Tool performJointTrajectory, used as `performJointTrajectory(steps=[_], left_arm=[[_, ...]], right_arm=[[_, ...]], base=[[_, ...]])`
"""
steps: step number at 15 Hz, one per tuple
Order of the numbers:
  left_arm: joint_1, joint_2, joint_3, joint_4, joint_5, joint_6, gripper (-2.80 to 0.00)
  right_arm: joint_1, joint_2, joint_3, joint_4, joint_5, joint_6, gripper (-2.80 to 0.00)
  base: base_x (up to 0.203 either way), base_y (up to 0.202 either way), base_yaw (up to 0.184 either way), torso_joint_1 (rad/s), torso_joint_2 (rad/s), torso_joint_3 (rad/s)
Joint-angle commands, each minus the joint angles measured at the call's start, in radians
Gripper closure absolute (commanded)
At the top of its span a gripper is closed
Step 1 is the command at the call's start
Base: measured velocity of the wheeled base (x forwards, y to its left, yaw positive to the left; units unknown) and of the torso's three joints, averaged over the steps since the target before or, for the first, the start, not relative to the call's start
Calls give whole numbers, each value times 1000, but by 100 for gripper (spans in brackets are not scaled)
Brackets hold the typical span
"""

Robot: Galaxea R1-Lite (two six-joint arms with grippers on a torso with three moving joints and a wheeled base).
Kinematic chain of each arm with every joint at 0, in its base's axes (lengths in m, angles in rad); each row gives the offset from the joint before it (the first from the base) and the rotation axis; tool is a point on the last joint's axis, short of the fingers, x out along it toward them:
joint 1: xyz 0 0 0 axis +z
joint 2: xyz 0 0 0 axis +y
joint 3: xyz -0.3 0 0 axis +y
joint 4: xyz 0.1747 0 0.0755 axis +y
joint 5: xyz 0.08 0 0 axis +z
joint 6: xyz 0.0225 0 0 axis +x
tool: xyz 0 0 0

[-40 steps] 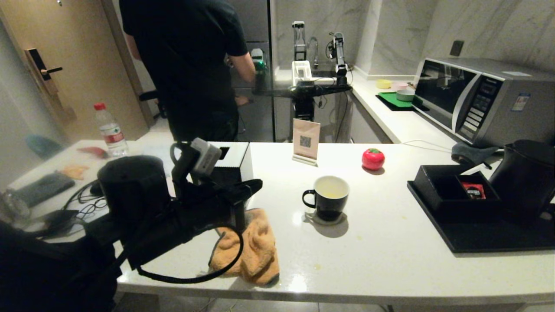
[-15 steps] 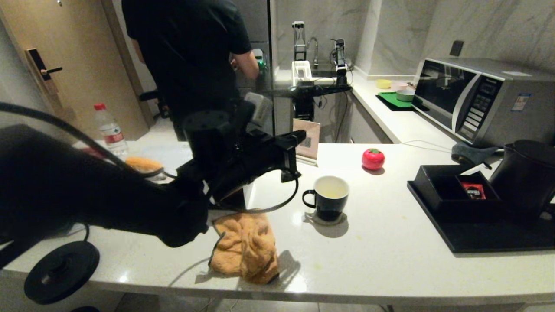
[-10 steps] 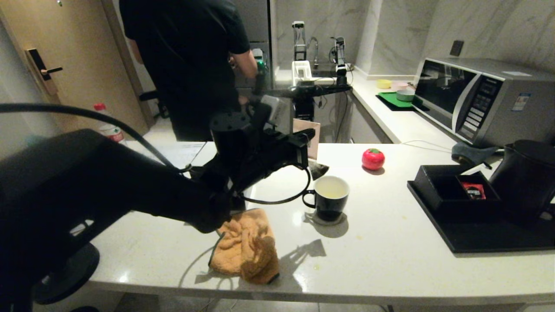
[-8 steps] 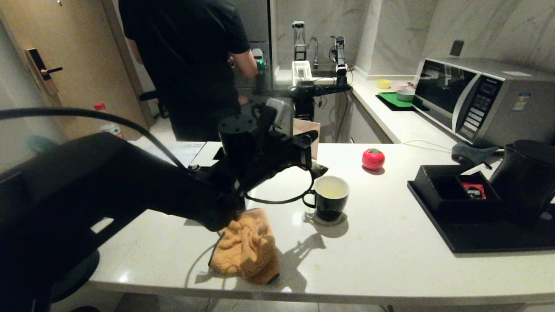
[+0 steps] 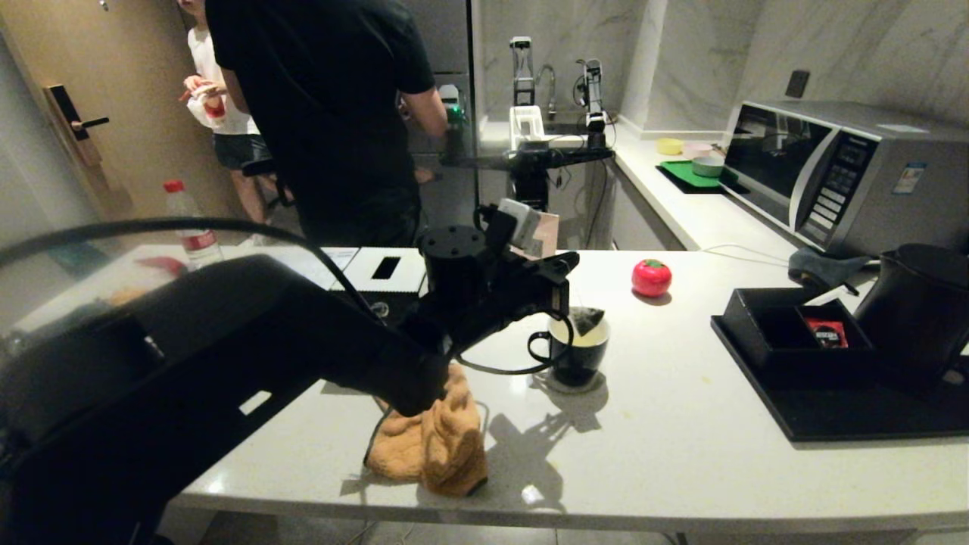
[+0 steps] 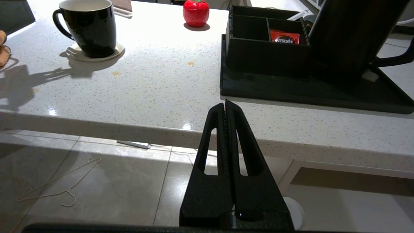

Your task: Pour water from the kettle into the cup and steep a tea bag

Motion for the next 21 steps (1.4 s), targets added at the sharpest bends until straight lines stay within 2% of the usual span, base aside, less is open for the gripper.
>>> performJointTrajectory(steps=[1,8,21], left_arm=[[-6,31,-5,-7,-1,-1,0],[-39,82,-16,-13,5,-1,0],[-36,111,-94,-7,7,-1,0]], right_arm=[[0,1,0,0,0,-1,0],[0,1,0,0,0,-1,0],[0,1,0,1,0,-1,0]], base=[[0,0,0,0,0,0],[0,0,0,0,0,0],[0,0,0,0,0,0]])
